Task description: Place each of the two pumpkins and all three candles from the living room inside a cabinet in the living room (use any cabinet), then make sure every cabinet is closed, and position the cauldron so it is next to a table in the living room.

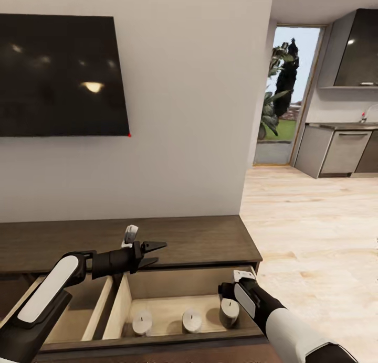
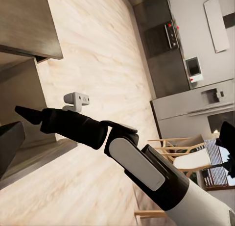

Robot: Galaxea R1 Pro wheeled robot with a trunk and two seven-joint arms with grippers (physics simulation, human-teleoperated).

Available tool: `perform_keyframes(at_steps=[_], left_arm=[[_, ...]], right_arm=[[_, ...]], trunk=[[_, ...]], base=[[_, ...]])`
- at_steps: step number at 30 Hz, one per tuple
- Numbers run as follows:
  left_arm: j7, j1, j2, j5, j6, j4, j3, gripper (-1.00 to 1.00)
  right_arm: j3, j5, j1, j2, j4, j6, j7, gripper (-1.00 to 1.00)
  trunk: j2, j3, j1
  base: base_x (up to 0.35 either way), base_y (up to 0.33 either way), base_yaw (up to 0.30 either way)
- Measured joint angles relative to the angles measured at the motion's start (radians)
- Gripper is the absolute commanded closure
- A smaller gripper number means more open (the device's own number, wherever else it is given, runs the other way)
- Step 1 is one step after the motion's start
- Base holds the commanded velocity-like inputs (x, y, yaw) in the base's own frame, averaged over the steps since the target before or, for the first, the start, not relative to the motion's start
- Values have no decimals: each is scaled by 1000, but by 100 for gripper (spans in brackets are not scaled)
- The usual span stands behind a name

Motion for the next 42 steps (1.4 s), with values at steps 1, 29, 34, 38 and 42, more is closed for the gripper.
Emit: perform_keyframes(at_steps=[1, 29, 34, 38, 42], left_arm=[[0, 0, 0, 0, 0, 0, 0, -100], [2, 0, -6, -10, -1, 0, -5, -100], [2, 0, -6, -8, -1, 0, -5, -100], [1, 0, -4, -8, 0, 0, -4, -100], [1, 0, -4, -8, 0, 0, -4, -100]], right_arm=[[1, 0, 0, 0, 0, 0, 0, -100], [2, 0, 0, 2, 0, 6, 1, -100], [3, 0, 0, 2, 0, 8, 1, -100], [3, 0, 0, 2, 0, 7, 1, -100], [3, 0, 0, 2, 0, 7, 1, -100]], trunk=[[7, 3, -4], [133, 60, -73], [133, 60, -73], [133, 60, -73], [133, 60, -73]], base=[[-232, 79, 0], [-286, 43, 0], [-265, -16, 0], [-100, -1, 0], [-153, -26, 0]])
